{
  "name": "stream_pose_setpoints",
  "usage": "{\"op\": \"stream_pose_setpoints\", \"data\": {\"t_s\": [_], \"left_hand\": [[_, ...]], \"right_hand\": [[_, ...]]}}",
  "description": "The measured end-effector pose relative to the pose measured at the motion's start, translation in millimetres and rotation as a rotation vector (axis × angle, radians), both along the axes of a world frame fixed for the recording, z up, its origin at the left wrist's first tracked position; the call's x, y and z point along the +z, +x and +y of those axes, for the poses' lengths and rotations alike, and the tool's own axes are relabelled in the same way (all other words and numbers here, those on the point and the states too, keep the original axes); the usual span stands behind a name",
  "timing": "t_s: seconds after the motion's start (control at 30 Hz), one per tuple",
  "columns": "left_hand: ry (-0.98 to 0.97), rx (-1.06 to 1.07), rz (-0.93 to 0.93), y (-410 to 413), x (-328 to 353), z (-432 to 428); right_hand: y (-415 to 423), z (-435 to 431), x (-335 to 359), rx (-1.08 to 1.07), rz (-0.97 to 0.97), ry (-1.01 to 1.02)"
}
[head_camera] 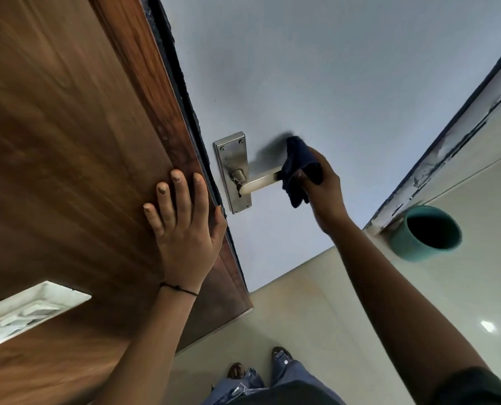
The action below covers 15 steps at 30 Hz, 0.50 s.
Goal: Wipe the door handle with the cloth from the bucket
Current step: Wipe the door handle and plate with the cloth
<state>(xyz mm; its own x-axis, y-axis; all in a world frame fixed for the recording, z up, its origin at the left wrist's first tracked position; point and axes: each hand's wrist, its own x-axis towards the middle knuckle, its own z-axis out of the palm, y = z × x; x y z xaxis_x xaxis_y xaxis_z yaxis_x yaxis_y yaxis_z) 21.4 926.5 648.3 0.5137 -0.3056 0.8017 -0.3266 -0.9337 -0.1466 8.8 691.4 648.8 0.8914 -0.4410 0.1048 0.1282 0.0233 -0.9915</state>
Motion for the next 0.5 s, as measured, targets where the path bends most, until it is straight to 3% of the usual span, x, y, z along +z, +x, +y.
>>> {"op": "stream_pose_setpoints", "data": {"t_s": [0.27, 0.5], "left_hand": [[0.009, -0.005, -0.016, 0.7, 0.6, 1.7], [0.011, -0.019, -0.028, 1.4, 1.6, 2.2]], "right_hand": [[5.7, 60.1, -10.8, -0.100, 0.006, 0.908], [-6.4, 102.2, -15.1, 0.144, 0.185, 0.893]]}}
